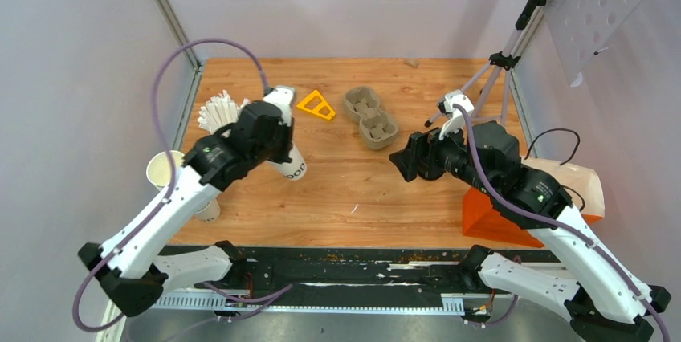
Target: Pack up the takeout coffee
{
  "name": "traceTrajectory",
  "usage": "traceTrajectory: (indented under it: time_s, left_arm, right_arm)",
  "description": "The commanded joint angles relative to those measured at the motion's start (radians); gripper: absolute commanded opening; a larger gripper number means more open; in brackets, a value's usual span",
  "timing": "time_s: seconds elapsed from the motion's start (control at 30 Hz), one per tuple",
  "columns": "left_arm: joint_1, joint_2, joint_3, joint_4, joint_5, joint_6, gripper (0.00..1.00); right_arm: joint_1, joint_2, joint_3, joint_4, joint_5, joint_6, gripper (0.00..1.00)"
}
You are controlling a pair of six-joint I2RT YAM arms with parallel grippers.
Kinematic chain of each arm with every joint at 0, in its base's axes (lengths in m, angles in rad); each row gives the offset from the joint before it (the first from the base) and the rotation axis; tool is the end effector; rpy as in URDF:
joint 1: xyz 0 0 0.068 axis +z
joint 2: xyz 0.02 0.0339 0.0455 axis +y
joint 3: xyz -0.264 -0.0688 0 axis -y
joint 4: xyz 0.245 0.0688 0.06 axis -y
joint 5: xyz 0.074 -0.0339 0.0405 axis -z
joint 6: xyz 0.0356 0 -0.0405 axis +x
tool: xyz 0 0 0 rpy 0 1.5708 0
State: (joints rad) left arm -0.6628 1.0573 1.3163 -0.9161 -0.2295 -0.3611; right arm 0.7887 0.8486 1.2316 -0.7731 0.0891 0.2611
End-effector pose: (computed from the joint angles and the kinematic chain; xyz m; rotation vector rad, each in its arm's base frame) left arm 0.1609 -0.1153 0.3978 0.2095 2.2157 -0.3118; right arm 0.1091 0.1053 0.4172 -0.4655 1.9535 0.5966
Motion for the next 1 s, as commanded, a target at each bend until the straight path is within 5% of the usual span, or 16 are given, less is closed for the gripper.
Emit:
traceTrajectory:
  time_s: [0.0, 0.33, 0.67, 0.97]
  left_arm:
    - [-0.133, 0.079, -0.063, 0.21, -0.148, -0.02, 0.0]
    - [-0.281, 0.234, -0.261, 0.505, -0.316, -0.041, 0.0]
    - [-0.379, 0.348, -0.31, 0.535, -0.319, -0.16, 0.0]
    - [-0.449, 0.388, -0.252, 0.484, -0.287, -0.196, 0.17]
  right_arm:
    - [-0.002, -0.03, 0.018, -0.017, 0.046, 0.026, 0.93]
    - [-0.002, -0.073, 0.028, -0.059, 0.116, 0.006, 0.94]
    - [-0.002, -0.069, 0.007, -0.05, 0.117, -0.014, 0.95]
    - [-0.002, -0.071, -0.016, -0.045, 0.114, -0.046, 0.95]
